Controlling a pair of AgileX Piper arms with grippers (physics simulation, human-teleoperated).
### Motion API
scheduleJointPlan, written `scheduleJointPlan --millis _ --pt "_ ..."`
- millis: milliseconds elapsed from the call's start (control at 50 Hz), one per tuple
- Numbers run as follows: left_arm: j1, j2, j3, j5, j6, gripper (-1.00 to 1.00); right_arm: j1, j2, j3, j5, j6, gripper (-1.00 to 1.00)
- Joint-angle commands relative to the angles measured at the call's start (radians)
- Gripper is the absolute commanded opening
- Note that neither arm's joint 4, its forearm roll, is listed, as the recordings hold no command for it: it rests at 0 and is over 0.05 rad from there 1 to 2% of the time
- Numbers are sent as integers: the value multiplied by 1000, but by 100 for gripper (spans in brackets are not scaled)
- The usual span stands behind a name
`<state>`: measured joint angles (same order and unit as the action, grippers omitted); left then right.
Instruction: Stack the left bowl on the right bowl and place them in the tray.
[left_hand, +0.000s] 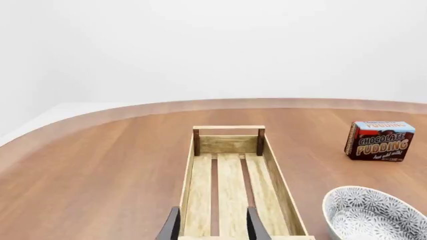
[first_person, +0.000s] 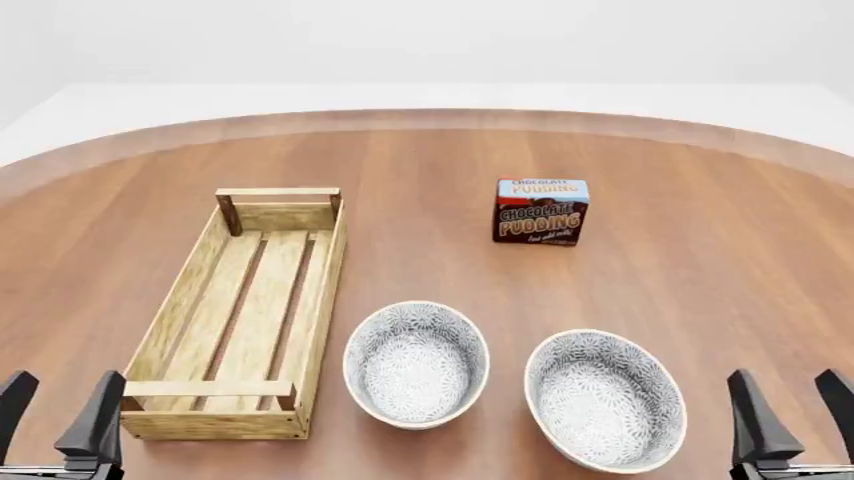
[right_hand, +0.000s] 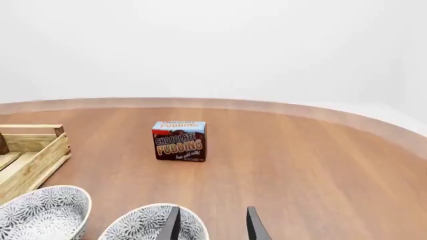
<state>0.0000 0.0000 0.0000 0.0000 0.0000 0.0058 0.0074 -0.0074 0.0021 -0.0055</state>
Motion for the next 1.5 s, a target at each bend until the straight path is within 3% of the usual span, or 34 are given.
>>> scheduleJointPlan --millis 20,60,120,220,280,320,420,440,500,620,740,840,900,1080,1160,1500 --pt "0 0 0 0 0 100 8 87 -33 -25 -18 100" --pt "0 0 0 0 0 100 -7 103 -55 -8 -41 100" --pt "0 0 0 0 0 100 -6 108 -98 24 -18 100" --pt "0 0 0 0 0 100 24 197 -254 103 -35 100" --pt "0 0 0 0 0 100 54 383 -376 118 -105 100" --pt "0 0 0 0 0 100 71 410 -417 136 -111 100" --pt "0 0 0 0 0 100 179 564 -654 243 -172 100" --pt "0 0 0 0 0 100 191 613 -709 267 -207 100" --pt "0 0 0 0 0 100 245 727 -843 342 -235 100" --pt "0 0 0 0 0 100 326 912 -1003 443 -285 100" --pt "0 0 0 0 0 100 434 1102 -1154 528 -264 100" --pt "0 0 0 0 0 100 471 1204 -1244 580 -276 100" --pt "0 0 0 0 0 100 526 1289 -1326 625 -242 100" --pt "0 0 0 0 0 100 589 1458 -1473 718 -178 100" --pt "0 0 0 0 0 100 598 1507 -1520 737 -184 100" --pt "0 0 0 0 0 100 603 1703 -1478 684 -186 100"
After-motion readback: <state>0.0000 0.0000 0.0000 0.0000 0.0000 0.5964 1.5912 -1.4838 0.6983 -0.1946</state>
